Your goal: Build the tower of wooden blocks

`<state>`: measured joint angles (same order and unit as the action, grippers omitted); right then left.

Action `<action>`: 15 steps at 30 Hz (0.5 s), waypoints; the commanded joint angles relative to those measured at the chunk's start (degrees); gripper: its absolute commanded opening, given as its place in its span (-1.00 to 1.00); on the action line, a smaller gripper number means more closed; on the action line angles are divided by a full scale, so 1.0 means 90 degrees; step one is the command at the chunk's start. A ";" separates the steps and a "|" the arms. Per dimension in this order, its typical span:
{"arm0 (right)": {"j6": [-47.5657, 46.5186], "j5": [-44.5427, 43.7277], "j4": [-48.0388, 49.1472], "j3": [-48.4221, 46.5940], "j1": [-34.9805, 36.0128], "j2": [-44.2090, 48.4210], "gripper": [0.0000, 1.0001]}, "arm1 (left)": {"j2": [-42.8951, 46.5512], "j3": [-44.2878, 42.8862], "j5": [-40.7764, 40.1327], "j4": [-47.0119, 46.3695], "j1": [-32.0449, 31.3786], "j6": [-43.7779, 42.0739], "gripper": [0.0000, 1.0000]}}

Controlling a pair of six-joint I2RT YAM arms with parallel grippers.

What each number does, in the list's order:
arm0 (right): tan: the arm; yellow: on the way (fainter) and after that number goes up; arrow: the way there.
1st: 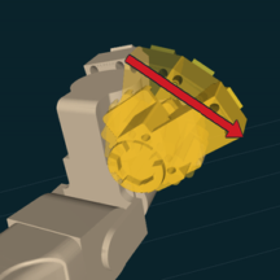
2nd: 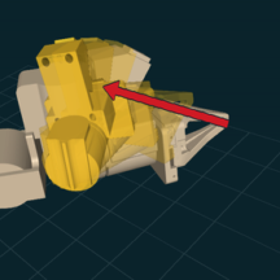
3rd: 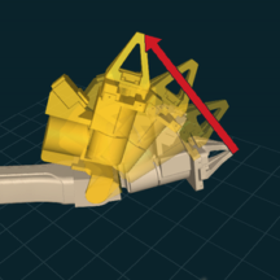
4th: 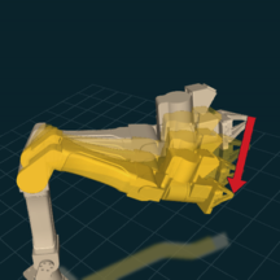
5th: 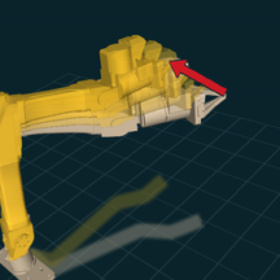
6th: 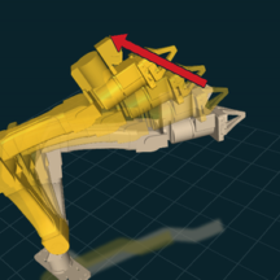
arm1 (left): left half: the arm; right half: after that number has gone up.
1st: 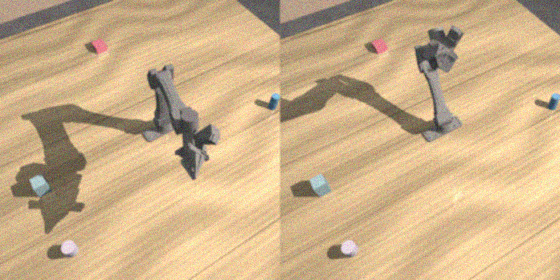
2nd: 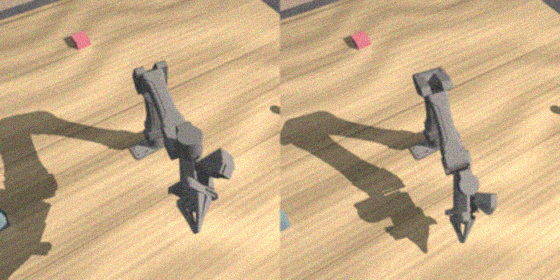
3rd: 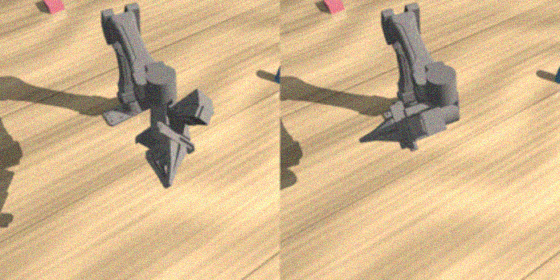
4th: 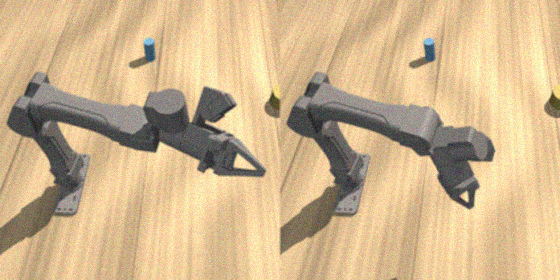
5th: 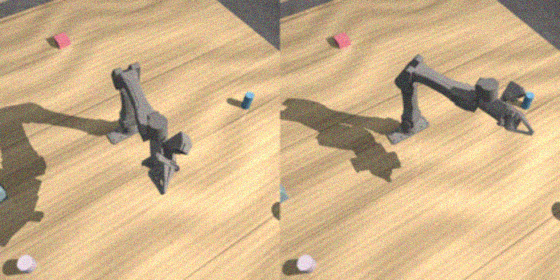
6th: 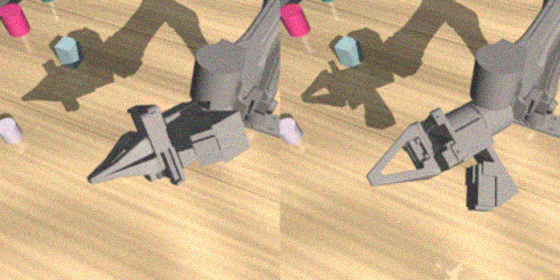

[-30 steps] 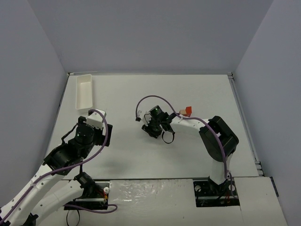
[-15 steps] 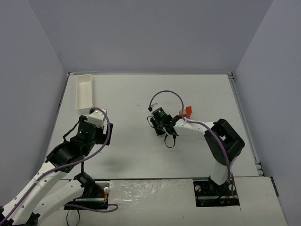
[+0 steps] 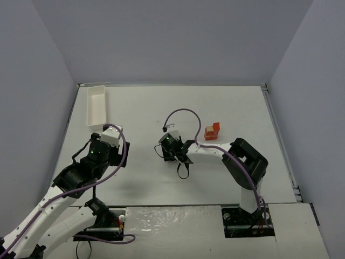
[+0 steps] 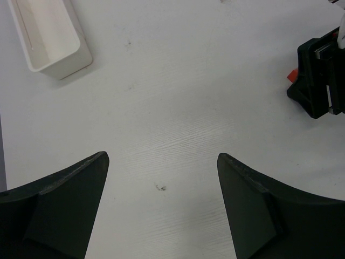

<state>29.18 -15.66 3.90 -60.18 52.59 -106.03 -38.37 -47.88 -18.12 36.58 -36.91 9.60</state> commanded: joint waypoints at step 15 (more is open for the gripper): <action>-0.2653 0.1359 -0.0362 -0.0086 -0.0727 0.1485 0.18 | 0.0084 -0.0087 0.0041 -0.0314 0.0094 -0.0009 0.57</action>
<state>16.01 -9.77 0.94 -61.79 51.14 -101.86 -36.72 -47.88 -18.00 36.60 -36.62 9.61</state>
